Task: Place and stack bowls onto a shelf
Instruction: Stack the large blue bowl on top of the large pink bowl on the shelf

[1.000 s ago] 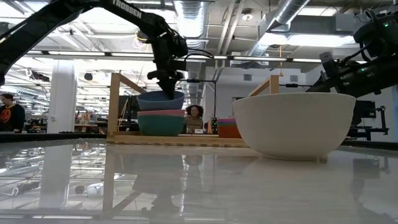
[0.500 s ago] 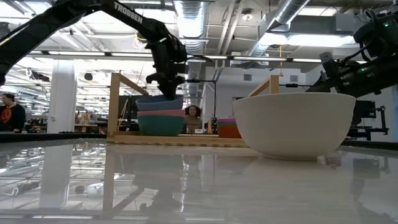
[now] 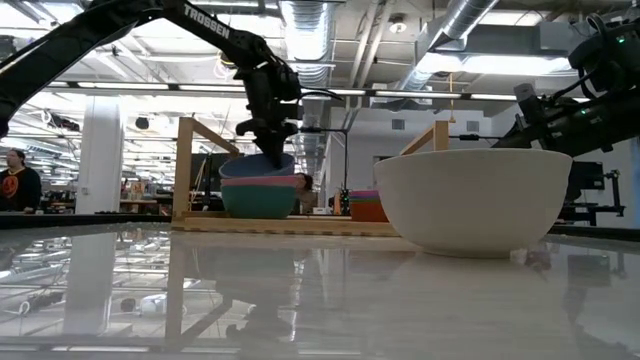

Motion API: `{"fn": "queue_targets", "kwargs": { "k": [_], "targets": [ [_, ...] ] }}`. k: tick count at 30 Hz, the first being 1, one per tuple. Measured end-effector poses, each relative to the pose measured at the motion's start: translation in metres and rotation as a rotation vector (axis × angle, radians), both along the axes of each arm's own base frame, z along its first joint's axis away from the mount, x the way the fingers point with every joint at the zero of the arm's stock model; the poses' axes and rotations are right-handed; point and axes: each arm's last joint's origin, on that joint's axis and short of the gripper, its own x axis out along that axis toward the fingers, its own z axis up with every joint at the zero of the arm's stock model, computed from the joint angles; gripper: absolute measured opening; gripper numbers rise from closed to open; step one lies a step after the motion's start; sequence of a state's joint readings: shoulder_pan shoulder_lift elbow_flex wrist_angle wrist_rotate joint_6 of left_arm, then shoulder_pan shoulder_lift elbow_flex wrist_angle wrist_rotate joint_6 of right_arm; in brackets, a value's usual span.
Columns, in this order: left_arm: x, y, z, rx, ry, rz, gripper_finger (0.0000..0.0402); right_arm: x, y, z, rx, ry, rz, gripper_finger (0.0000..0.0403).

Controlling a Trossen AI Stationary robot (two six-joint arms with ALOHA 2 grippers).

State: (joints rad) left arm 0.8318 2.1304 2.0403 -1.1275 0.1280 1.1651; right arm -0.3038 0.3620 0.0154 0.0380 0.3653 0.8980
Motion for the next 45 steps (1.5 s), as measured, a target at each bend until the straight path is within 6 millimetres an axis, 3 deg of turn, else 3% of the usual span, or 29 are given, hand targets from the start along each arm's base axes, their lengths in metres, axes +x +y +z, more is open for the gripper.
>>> {"fn": "queue_targets", "kwargs": {
  "k": [8, 14, 20, 25, 34, 37, 41, 43, 45],
  "targets": [
    [0.001, 0.002, 0.001, 0.028, 0.006, 0.044, 0.0105, 0.0, 0.0, 0.0, -0.003, 0.003, 0.002, 0.0189],
    [0.008, 0.001, 0.003, 0.176, 0.094, 0.091, 0.0166, 0.0, 0.0, 0.0, -0.004, 0.004, 0.002, 0.0189],
    [0.011, -0.002, 0.022, 0.255, 0.101, 0.127, 0.0186, 0.0, 0.0, 0.0, -0.006, 0.005, 0.003, 0.0189],
    [0.012, -0.01, 0.047, 0.187, 0.006, 0.116, 0.0178, 0.0, 0.0, 0.0, -0.006, 0.005, 0.003, 0.0189],
    [0.014, -0.024, 0.047, 0.134, 0.057, 0.123, 0.0154, 0.0, 0.0, 0.0, -0.01, 0.009, 0.005, 0.0189],
    [0.013, -0.029, 0.051, 0.128, 0.062, 0.14, 0.0123, 0.0, 0.0, 0.0, -0.011, 0.01, 0.006, 0.0189],
    [0.006, -0.039, 0.067, 0.09, 0.007, 0.132, 0.0051, 0.0, 0.0, 0.0, -0.011, 0.012, 0.007, 0.0189],
    [0.002, -0.037, 0.07, 0.09, 0.0, 0.172, 0.0015, 0.0, 0.0, -0.001, -0.01, 0.017, 0.006, 0.0189],
    [-0.003, -0.031, 0.067, 0.078, 0.009, 0.237, 0.0007, 0.0, 0.0, -0.001, -0.008, 0.022, 0.007, 0.0189]
  ]
}}
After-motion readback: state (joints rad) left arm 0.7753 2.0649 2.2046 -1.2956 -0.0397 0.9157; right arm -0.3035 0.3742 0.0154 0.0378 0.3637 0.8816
